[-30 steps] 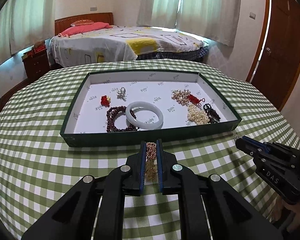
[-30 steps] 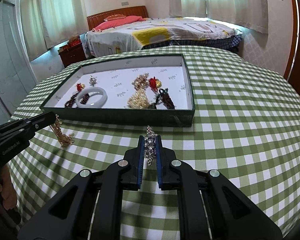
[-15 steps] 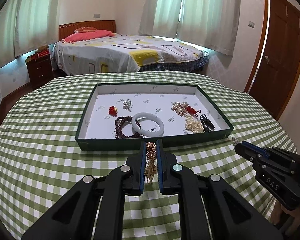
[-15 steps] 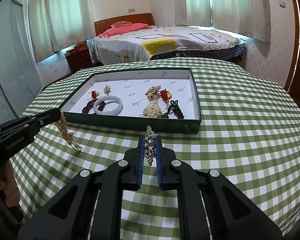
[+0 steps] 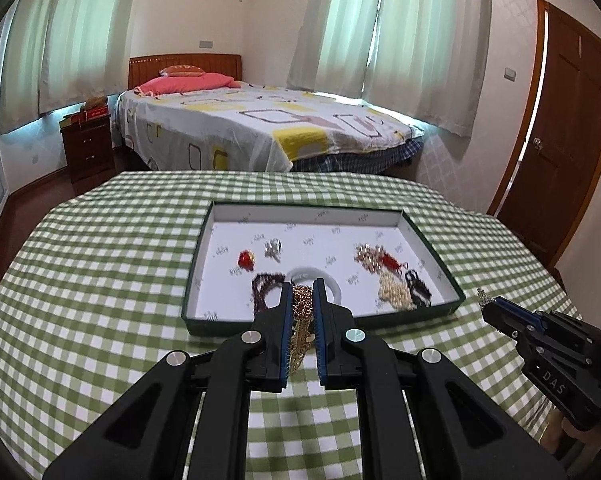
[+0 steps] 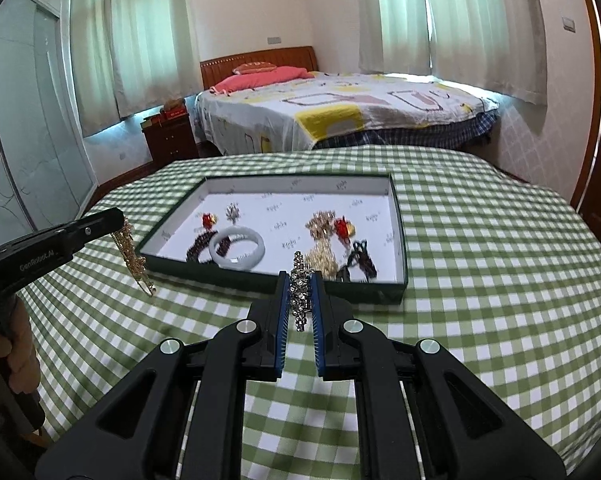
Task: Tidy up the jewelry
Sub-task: 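Carry the gold chain with the left tool while the right tool carries the rhinestone clip over the tray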
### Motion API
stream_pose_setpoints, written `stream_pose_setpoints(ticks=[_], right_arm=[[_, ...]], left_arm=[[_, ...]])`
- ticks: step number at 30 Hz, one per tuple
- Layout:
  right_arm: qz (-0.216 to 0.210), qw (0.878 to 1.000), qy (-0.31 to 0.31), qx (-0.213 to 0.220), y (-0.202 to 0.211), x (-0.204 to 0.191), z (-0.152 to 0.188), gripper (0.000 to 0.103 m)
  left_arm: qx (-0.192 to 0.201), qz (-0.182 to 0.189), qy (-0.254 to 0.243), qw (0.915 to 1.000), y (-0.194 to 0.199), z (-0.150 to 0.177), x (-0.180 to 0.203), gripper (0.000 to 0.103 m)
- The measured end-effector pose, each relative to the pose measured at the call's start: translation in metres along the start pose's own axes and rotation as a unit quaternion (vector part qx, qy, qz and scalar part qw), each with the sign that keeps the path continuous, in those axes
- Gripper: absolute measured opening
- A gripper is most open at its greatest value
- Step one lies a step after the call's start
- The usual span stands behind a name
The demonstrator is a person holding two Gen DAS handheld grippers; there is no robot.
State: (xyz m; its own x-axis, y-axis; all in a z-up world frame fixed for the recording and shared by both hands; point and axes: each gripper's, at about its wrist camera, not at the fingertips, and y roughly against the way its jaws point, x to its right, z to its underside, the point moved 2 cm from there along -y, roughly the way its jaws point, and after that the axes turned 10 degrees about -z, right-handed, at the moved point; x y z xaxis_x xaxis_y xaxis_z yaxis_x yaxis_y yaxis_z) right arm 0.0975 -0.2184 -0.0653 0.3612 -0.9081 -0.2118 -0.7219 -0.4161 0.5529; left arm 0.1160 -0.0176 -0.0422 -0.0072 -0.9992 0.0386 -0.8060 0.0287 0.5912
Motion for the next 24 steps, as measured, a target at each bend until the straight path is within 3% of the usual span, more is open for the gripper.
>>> stream_pose_setpoints(ticks=[14,24], right_arm=[[-0.014,0.999,0.03,0.04,-0.011,-0.009,-0.057,0.011],[-0.01,0.998,0.042,0.054,-0.044,0.006,-0.103,0.011]], left_arm=[[0.033,0.011,-0.013,0.9993,-0.016,-0.044,0.011,0.01],[0.045,0.017,-0.027,0.9985,-0.056,-0.078,0.034,0.01]])
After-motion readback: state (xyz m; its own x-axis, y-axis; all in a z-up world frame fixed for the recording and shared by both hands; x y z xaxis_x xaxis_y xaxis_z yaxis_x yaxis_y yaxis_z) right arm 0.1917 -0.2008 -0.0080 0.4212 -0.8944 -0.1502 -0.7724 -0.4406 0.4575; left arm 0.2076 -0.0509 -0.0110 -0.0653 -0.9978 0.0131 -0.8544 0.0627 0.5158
